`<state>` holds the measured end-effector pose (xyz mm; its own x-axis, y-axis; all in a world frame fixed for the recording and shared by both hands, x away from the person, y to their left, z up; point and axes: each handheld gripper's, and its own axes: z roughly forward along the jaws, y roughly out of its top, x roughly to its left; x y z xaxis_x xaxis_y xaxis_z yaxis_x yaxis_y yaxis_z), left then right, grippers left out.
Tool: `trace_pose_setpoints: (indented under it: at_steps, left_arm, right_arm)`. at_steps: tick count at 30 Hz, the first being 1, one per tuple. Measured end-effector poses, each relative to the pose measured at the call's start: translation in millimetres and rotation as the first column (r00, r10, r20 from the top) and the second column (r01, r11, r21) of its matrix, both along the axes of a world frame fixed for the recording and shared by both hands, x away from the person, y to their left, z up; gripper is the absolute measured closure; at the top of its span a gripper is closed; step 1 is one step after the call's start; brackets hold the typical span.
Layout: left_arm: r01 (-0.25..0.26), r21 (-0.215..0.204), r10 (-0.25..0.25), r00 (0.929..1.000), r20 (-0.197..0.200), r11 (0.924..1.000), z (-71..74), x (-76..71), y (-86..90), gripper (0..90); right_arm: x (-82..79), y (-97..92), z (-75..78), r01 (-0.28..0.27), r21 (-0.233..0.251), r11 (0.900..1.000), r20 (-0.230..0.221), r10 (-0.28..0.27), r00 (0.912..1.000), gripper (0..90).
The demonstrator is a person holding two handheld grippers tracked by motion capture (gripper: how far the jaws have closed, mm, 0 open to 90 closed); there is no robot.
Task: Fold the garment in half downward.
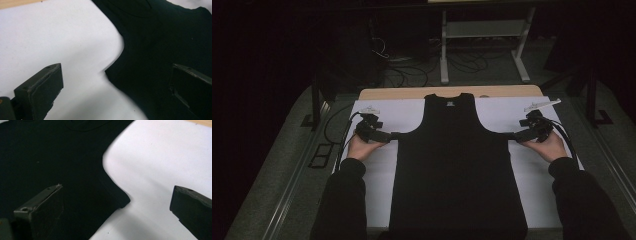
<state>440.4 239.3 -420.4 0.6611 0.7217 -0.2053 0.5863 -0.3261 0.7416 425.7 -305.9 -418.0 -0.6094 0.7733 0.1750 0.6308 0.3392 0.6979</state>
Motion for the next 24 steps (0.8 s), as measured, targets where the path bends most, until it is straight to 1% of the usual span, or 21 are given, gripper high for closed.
trace_pose_setpoints:
  at_steps: [2, 9, 13, 16, 17, 18, 19, 22, 24]
  left_arm:
    - [0.003, 0.003, -0.003, 1.0000, -0.004, 1.0000, -2.2, 0.6, -2.0, 0.0]
    - [0.017, -0.016, -0.018, 0.9992, -0.037, 0.9997, -10.9, 3.4, -7.5, 0.0]
    - [0.025, -0.012, -0.026, 0.9987, -0.045, 0.9996, -14.9, 4.4, -11.6, 0.0]
    - [0.028, -0.016, -0.028, 0.9985, -0.047, 0.9995, -17.5, 4.9, -14.2, 0.0]
    - [0.031, -0.014, -0.032, 0.9983, -0.050, 0.9994, -18.9, 5.2, -15.0, 0.0]
    - [0.032, -0.014, -0.033, 0.9980, -0.053, 0.9994, -19.8, 5.3, -15.4, 0.0]
    - [0.032, -0.012, -0.033, 0.9977, -0.059, 0.9994, -20.7, 5.5, -15.9, 0.0]
    - [0.031, -0.011, -0.032, 0.9974, -0.065, 0.9995, -23.4, 5.9, -17.1, 0.0]
    - [0.033, 0.012, -0.032, 0.9972, -0.068, 0.9994, -24.6, 5.7, -18.6, 0.0]
  right_arm:
    - [0.9, 1.8, -3.3, -0.005, -0.010, 0.9999, -0.010, 0.005, 0.9999, 0.0]
    - [2.5, 4.6, -9.0, -0.015, -0.014, 0.9998, -0.026, 0.015, 0.9996, 0.3]
    - [2.9, 4.2, -11.4, -0.021, -0.011, 0.9997, -0.033, 0.020, 0.9993, 1.5]
    - [3.0, 3.1, -13.7, -0.030, -0.002, 0.9996, -0.042, 0.030, 0.9987, 5.2]
    - [3.4, 3.6, -16.4, -0.046, -0.007, 0.9989, -0.055, 0.045, 0.9975, 7.5]
    - [3.4, 3.6, -16.4, -0.046, -0.007, 0.9989, -0.055, 0.045, 0.9975, 7.5]
    - [3.7, 4.8, -18.5, -0.053, -0.014, 0.9985, -0.064, 0.052, 0.9966, 9.6]
    - [4.0, 6.0, -19.7, -0.062, -0.020, 0.9979, -0.064, 0.061, 0.9961, 13.2]
    - [4.4, 7.3, -20.6, -0.057, -0.025, 0.9980, -0.064, 0.056, 0.9964, 14.7]
